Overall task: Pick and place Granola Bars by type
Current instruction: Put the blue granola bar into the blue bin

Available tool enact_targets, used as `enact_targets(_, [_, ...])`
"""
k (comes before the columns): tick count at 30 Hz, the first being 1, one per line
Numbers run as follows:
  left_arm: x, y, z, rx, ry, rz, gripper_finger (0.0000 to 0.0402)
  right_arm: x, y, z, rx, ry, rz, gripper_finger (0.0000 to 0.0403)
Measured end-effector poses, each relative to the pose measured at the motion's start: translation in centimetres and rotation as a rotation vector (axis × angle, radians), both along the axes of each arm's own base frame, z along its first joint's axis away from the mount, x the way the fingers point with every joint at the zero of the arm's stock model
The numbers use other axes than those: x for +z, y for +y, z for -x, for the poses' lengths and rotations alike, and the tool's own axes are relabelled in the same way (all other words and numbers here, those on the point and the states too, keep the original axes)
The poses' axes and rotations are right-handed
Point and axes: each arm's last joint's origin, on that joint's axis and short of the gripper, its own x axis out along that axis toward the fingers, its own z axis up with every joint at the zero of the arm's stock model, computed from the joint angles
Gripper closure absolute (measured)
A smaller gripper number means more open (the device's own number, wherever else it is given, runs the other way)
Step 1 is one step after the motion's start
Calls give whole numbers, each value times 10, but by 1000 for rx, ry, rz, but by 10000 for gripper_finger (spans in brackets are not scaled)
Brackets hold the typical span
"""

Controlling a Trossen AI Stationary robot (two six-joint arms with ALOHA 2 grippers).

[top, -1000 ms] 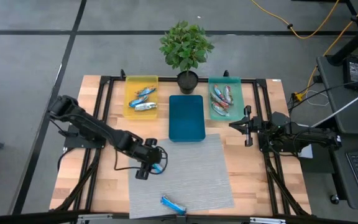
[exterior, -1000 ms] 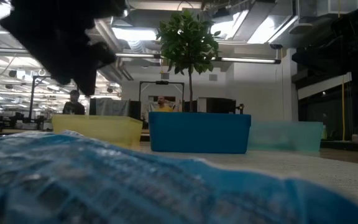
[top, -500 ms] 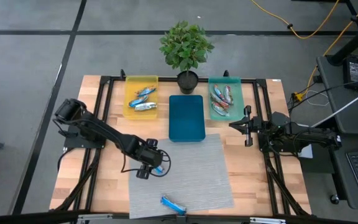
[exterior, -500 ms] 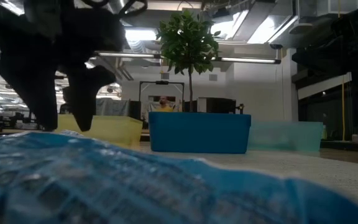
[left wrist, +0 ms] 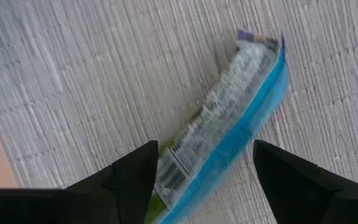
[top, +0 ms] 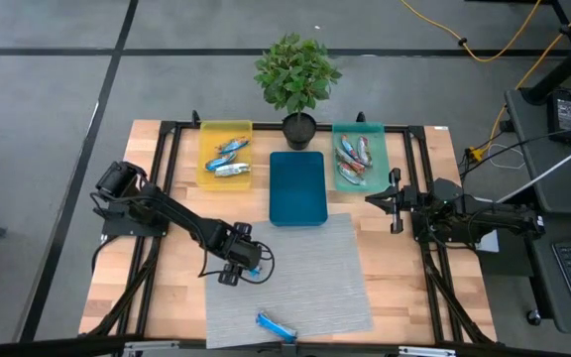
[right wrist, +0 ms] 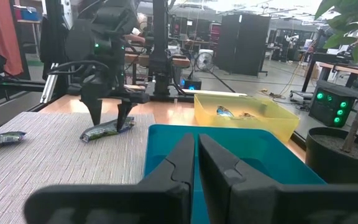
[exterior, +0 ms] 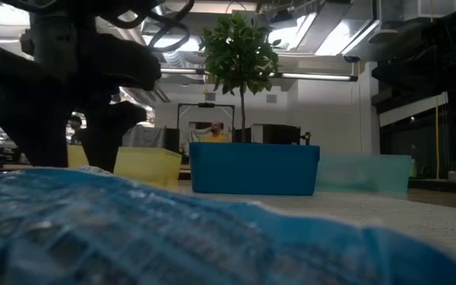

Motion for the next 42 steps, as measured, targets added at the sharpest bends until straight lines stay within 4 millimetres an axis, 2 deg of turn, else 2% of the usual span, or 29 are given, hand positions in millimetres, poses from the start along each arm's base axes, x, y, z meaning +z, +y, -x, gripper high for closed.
enact_targets(5, [0,0,0,4,-6,-10,176,0,0,0,0,1,0,379])
enact_targets(18, [0,-1,0,17,14,40,297,0,0,0,0,0,0,379])
enact_targets(27, [4,-1,2,12,37,52,338,0,0,0,0,1,0,379])
enact_targets(34, [37,-3,-6,-2,109,48,347,0,0,0,0,0,0,379])
enact_targets(42, [81,-10,-22,-22,17,71,348,0,0,0,0,1,0,379])
